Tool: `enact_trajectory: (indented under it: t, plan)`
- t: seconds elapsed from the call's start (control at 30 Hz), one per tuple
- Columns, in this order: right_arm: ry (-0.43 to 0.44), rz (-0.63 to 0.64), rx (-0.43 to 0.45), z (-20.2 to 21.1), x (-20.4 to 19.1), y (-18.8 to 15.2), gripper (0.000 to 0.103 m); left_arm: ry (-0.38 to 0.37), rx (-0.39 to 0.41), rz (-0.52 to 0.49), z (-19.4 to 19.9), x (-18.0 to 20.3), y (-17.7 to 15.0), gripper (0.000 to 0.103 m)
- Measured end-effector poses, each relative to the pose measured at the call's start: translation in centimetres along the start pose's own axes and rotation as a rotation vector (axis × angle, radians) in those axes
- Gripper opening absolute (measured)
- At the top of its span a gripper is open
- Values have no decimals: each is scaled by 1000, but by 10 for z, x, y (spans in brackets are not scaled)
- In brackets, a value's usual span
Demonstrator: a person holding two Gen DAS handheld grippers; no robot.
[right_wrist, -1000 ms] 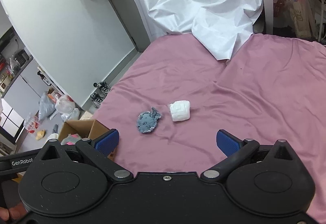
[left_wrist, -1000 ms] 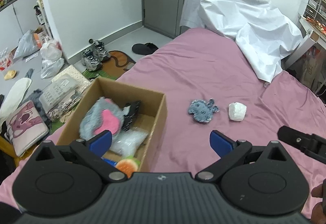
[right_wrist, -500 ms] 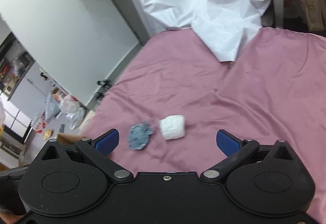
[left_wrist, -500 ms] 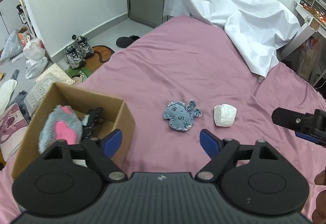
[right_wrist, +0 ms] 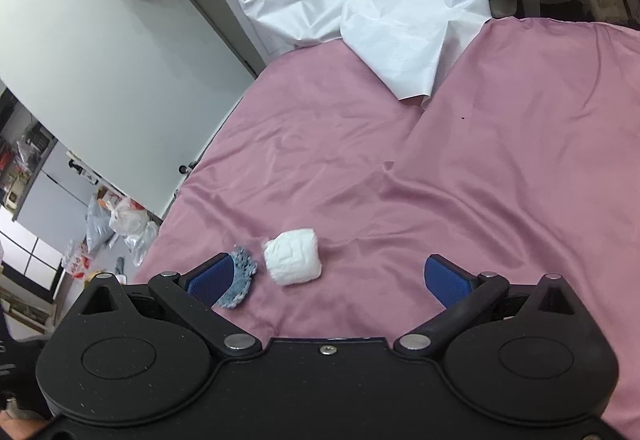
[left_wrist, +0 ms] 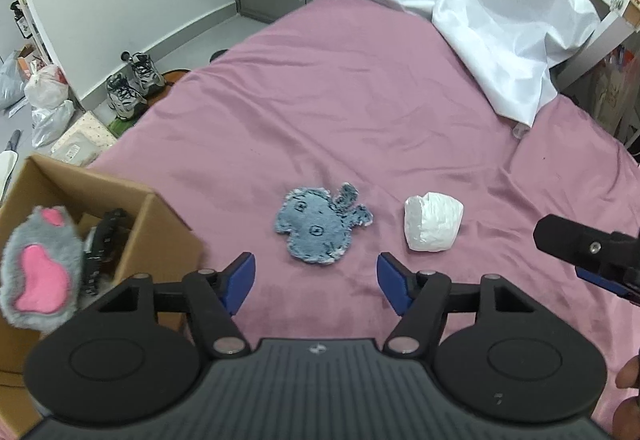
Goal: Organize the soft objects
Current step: 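Close the left tool on the fish plush while the right tool grips the white cloth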
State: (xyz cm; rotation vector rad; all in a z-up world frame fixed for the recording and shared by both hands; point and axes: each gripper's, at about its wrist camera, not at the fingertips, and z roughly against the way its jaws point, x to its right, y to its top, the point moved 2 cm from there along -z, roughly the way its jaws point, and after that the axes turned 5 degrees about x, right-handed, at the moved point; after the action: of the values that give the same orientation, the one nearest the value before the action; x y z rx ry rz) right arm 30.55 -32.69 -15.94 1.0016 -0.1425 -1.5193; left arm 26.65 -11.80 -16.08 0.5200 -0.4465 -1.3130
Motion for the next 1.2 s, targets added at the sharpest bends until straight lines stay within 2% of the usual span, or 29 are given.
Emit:
enact_trajectory:
  t: [0.13, 0.5, 0.6, 0.83, 0.87, 0.9, 0.97, 1.1, 1.2]
  plan:
    - [17, -7, -10, -9, 5, 1, 102, 7, -16, 3, -16, 4, 0, 67]
    - [-12, -8, -51, -31, 15, -1, 101, 27, -40, 27, -54, 7, 0, 66]
    - [-6, -17, -60, -37, 13, -2, 95, 59, -30, 23, -62, 5, -3, 66]
    - [10, -16, -68, -52, 1, -2, 94, 48, -4, 56, -72, -5, 1, 66]
    - [14, -9, -69, -54, -2, -2, 94, 43, -3, 63, -73, -6, 2, 61]
    - [18, -3, -72, -56, -5, -3, 94, 37, -2, 70, -73, -7, 3, 52]
    - [14, 6, -81, -61, -9, -5, 92, 31, -1, 84, -70, -8, 5, 45]
    - [-8, 8, -104, -71, -12, -8, 82, 7, -3, 130, -61, -16, 7, 41]
    - [-10, 9, -105, -73, -14, -9, 81, -1, 23, 153, -44, -22, 11, 42]
